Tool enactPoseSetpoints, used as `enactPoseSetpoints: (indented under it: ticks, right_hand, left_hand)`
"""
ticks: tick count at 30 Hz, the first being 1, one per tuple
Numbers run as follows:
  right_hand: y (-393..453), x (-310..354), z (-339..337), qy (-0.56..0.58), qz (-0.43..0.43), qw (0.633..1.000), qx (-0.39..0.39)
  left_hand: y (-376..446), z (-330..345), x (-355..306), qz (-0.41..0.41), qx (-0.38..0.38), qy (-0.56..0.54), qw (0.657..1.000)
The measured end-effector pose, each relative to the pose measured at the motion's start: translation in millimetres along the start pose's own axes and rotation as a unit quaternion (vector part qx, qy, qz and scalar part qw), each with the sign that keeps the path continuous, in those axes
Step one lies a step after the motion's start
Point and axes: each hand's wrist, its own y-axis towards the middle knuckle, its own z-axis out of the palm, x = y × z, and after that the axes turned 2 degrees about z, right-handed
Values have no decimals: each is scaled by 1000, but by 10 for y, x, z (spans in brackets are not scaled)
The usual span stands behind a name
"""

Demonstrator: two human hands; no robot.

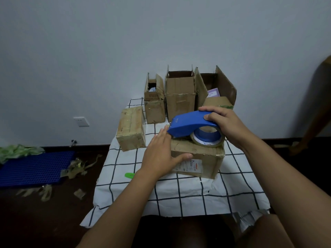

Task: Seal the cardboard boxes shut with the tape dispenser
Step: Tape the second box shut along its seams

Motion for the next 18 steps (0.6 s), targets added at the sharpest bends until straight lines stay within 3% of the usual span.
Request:
enactPoseSetpoints:
  ticks: [6,14,18]
  right_hand:
    - [16,57,-45,-15,1,1000,22]
    - [-132,41,-648,-49,14,999,17]
    - [-183,-28,-641,-38,17,999,-5]
  left_hand:
    - [-7,15,22,-7,-15,-7,1000]
    - [-18,45,57,1,21,101,995]
    - [-13,40,51,9,24,130,991]
